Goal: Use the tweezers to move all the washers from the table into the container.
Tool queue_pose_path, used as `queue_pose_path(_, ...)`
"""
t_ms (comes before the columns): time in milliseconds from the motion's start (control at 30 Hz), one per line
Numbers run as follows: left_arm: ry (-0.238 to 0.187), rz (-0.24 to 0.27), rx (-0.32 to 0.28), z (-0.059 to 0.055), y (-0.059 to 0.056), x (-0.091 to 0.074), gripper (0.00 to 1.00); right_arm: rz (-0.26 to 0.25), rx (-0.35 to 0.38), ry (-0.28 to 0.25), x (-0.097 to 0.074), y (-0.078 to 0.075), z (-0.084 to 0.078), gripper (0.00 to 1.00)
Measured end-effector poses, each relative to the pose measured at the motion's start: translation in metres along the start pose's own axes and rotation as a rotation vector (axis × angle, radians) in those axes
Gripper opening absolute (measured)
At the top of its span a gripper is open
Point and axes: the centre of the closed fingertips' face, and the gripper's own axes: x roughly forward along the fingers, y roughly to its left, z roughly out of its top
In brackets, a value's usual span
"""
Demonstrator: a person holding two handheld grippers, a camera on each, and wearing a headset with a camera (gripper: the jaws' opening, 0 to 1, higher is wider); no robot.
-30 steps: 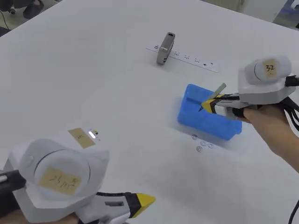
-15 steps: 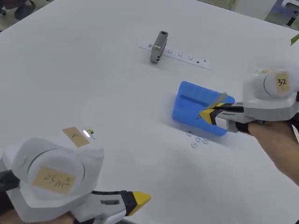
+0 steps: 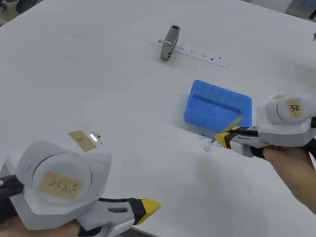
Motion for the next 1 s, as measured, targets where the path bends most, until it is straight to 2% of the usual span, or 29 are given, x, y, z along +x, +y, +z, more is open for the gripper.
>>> queue_pose_path(433,0.009,0.001,-0.009,-0.002,0.0,0.002,0.98,0.011,0.033,0.031,0.01,0.0,-0.011,0.05)
queue_pose_path(1000,0.021,-0.003,-0.009,-0.005,0.0,0.004,0.98,-0.006,0.015,0.045,0.013,-0.008,-0.016,0.05)
